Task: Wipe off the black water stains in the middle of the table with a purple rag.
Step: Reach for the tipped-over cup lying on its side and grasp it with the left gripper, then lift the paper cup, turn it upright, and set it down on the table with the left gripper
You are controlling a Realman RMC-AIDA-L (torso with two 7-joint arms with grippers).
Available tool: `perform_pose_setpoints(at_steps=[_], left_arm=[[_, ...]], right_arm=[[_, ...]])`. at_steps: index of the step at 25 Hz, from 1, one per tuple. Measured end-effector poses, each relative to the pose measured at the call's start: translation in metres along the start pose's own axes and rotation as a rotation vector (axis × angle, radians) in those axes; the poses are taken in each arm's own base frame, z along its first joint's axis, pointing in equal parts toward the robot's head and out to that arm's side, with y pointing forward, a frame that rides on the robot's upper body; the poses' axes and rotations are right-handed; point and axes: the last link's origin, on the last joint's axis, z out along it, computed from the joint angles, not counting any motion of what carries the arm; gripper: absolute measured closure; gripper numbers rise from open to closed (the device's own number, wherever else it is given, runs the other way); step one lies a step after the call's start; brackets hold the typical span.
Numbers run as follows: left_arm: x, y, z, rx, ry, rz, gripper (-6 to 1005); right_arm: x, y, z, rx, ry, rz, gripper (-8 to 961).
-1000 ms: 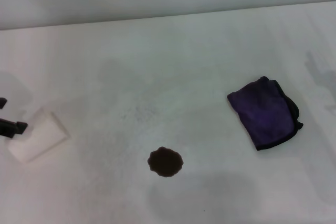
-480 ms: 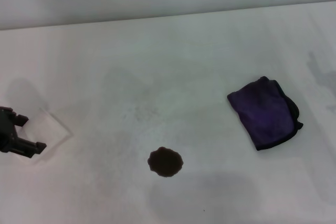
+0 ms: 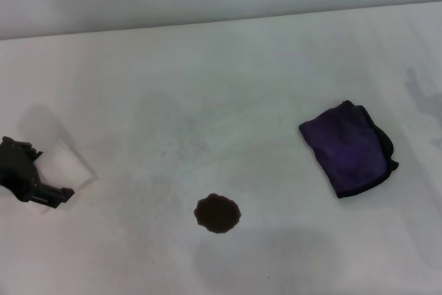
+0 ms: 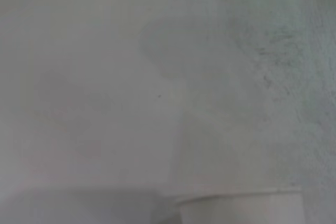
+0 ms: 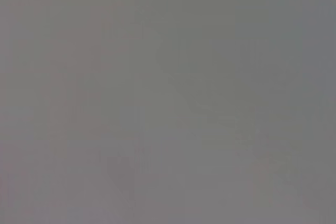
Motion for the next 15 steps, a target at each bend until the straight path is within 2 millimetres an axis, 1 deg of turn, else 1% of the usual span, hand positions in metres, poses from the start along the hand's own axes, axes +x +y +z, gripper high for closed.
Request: perform_pose_setpoints(at_steps=[1, 2, 8, 11, 13, 15], left_arm=[[0.000, 0.000, 0.006, -0.001, 0.001, 0.009, 110], [0.000, 0.001, 0.007, -0.003, 0.002, 0.012, 110], [0.010, 0.000, 0.006, 0.000, 0.045, 0.024, 113], [0.023, 0.000, 0.001, 0.008, 0.119, 0.022, 198], [0.033, 0.001, -0.003, 0.020, 0.202, 0.017, 255], [0.039, -0.001, -0.006, 0.042, 0.288, 0.014, 273]], right_arm=[[0.000, 0.000, 0.000, 0.000, 0.000, 0.000, 81], [0.000, 0.000, 0.000, 0.000, 0.000, 0.000, 81], [0.000, -0.002, -0.002, 0.007, 0.003, -0.004, 81], [0.001, -0.003, -0.002, 0.009, 0.005, -0.005, 81], [0.000, -0.003, -0.003, 0.010, 0.004, -0.004, 81], [0.000, -0.002, -0.002, 0.008, 0.000, -0.004, 81]])
